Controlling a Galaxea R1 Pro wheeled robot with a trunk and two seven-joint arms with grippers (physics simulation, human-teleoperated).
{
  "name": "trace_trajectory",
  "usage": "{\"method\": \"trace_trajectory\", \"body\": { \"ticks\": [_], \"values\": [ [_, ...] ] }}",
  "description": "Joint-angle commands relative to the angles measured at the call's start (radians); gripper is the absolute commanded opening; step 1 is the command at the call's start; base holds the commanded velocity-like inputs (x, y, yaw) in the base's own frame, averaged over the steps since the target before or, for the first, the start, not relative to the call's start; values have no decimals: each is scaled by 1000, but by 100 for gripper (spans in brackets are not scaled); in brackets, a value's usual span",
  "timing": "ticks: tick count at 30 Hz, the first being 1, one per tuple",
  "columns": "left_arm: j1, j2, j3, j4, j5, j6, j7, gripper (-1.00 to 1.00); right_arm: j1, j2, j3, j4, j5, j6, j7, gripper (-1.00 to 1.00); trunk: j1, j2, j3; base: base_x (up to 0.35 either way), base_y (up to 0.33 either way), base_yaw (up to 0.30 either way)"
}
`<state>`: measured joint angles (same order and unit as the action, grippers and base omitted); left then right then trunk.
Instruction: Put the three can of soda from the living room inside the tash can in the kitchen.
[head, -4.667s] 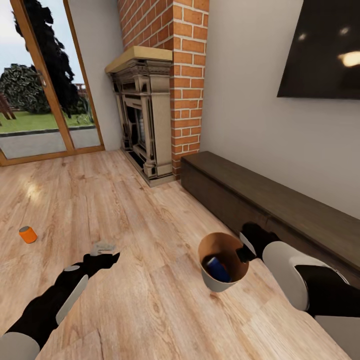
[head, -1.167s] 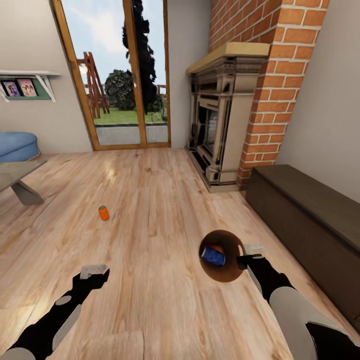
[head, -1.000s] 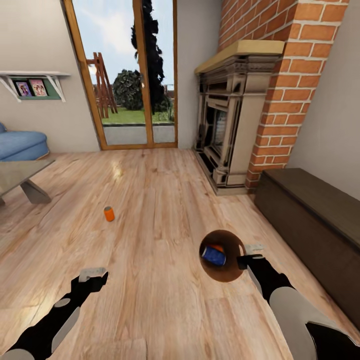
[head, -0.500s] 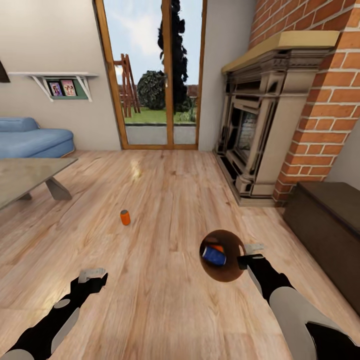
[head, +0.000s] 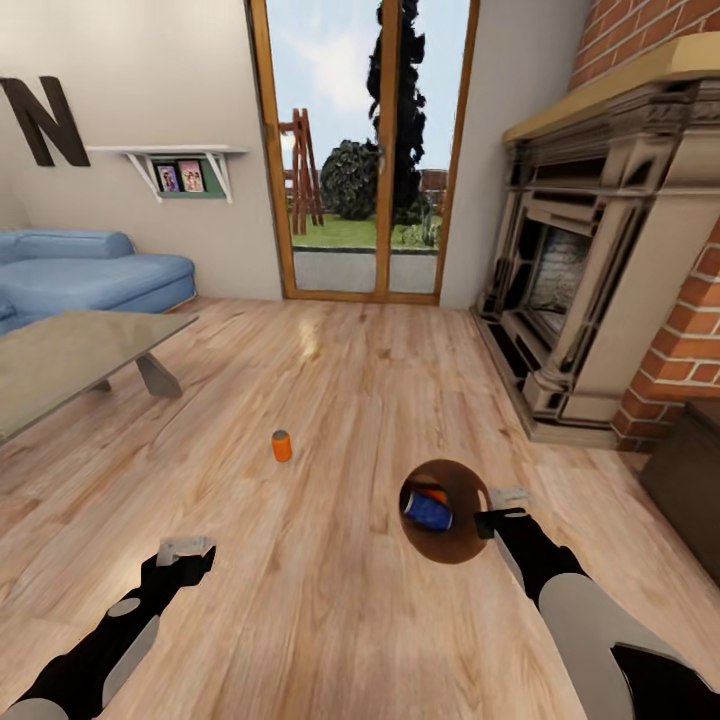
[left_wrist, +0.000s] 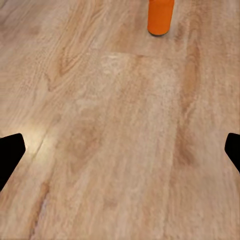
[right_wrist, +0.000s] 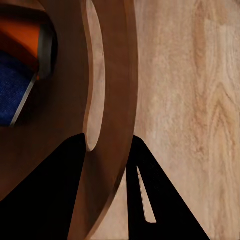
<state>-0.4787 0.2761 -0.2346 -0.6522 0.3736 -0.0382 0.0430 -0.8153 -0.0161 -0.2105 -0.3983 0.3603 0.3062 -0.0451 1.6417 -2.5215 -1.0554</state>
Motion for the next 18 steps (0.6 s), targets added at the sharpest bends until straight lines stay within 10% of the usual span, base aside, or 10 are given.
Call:
{"method": "trace_trajectory", "body": {
  "ticks": [1,18],
  "values": [
    [-1,-1,0,0,0,0,0,100,-1,0,-1,-2,-4,-1,4,-100,0,0,0,323,0,253],
    [-1,-1,0,32,-5,-2,0,100,-1,-1,-4,-2,-6,-4,5,-100,0,0,14,323,0,119]
  ]
}}
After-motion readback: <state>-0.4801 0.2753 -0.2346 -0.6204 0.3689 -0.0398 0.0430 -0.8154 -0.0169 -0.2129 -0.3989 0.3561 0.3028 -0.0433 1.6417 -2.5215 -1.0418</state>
